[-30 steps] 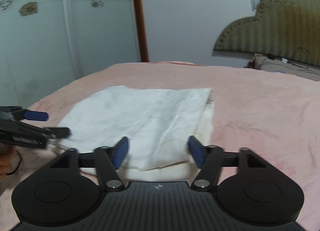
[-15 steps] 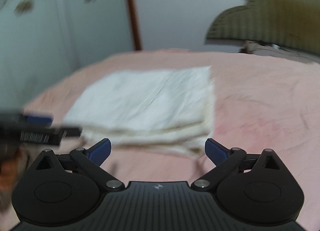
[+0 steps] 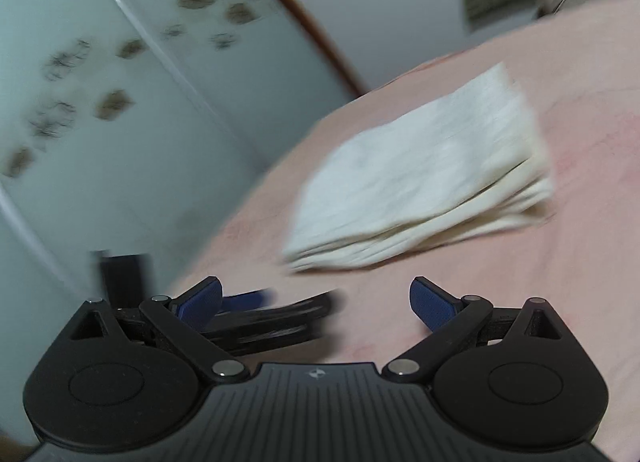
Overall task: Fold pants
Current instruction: 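Smooth the folded pants stack with both tools and withdraw them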
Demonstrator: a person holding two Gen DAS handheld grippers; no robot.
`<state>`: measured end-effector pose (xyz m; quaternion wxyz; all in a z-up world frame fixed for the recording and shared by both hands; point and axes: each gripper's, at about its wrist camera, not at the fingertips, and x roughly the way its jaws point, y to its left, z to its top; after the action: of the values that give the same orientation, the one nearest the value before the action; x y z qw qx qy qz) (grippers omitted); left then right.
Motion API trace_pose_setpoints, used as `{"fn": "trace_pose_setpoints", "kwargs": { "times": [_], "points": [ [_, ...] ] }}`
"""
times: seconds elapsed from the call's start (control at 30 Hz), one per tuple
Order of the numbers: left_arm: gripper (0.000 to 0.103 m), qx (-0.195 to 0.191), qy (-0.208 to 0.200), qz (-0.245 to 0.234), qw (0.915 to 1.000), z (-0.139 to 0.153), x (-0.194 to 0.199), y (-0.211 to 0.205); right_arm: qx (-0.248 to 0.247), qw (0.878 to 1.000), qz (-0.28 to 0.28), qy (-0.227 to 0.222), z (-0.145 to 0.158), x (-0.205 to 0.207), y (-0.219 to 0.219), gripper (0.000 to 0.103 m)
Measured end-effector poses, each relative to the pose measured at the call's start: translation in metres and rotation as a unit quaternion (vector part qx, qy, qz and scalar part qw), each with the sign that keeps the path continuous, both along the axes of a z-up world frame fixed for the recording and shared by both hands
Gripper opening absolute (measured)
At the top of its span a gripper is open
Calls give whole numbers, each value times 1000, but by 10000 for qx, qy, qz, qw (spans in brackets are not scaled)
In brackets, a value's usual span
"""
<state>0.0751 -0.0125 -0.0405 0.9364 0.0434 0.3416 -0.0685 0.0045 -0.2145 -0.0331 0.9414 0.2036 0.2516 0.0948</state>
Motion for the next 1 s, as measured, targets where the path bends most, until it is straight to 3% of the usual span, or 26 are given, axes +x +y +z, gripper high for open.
{"fn": "trace_pose_setpoints", "kwargs": {
  "times": [0.07,0.1,0.2,0.27,0.57,1.0],
  "points": [
    [97,17,-23,8,10000,-1,1,-1,-925,9947,-424,113,-5,3,11,101],
    [98,23,-42,18,10000,-2,0,-1,-1016,9936,-470,141,-8,4,13,101],
    [100,21,-84,64,9999,-4,-1,-2,-456,9974,-453,324,-20,8,9,101],
    [100,10,-123,94,9999,-5,-2,-3,-331,9976,-480,382,-26,7,8,101],
    [103,-10,-264,108,9996,-8,-6,-2,-1571,9864,-254,422,-31,13,38,102],
    [103,30,-239,68,9997,-9,-12,3,-1692,9826,-591,488,-32,10,31,103]
  ]
}}
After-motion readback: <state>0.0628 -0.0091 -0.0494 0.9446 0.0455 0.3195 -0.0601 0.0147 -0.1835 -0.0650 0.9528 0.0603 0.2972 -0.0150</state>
